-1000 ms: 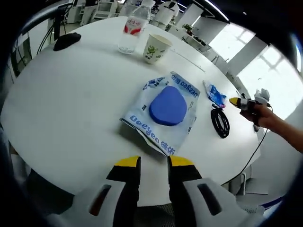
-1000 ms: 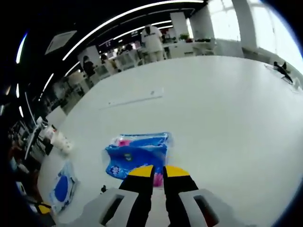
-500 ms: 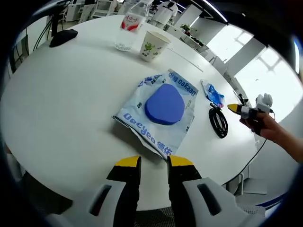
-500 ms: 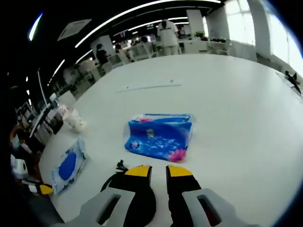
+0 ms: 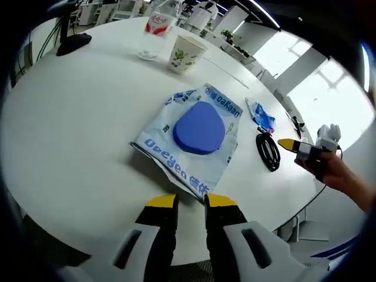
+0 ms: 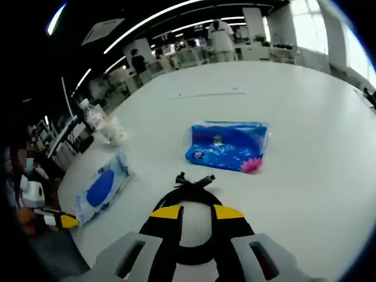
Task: Arrange the tabletop items into an orderly group along one side of the table until the central work area is clear of visible clutter.
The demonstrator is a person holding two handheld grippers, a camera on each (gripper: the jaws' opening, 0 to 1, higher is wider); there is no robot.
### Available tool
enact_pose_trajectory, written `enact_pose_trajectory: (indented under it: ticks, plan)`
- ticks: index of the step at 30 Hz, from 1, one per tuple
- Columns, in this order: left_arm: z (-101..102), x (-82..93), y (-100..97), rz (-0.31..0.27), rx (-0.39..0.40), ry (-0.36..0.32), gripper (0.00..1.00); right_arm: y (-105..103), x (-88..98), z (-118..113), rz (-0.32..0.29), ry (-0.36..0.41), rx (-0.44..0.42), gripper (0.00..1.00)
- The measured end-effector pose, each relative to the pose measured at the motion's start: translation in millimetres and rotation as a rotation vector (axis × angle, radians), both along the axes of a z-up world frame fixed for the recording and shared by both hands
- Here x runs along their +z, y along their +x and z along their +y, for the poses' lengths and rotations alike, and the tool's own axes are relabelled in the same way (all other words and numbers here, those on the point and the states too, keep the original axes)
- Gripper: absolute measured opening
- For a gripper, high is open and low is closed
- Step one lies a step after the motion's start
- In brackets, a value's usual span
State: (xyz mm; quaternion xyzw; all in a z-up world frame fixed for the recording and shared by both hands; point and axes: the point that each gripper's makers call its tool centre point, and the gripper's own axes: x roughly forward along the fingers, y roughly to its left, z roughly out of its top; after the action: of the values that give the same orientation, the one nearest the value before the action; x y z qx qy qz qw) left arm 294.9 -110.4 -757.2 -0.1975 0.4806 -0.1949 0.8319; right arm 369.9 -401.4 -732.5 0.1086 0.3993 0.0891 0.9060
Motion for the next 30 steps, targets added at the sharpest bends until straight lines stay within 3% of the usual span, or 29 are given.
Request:
enact_pose_trajectory:
  ticks: [7, 9, 19, 30]
  plan:
    - [-3.8, -6.2, -0.7, 0.022, 0.007, -0.02, 0.11, -23.4, 0.4, 19.6, 0.003, -0.006, 0.038, 0.18]
    - [-7.3, -3.6, -1.3, 0.039, 0.027, -0.049, 0.08, -29.8, -1.3, 18.8, 0.006, 0.011, 0.009, 0.19]
    - [-12.0, -5.7, -1.6, 0.033, -0.013, -0.047, 0.04, -57.3, 1.1, 17.2, -0.007, 0.066, -0.097, 0.18]
    - [-4.6, -2.4, -9.7, 0.021, -0.029, -0.05, 0.02, -69.6, 0.1, 32.5, -0.008, 0.084, -0.094, 0.17]
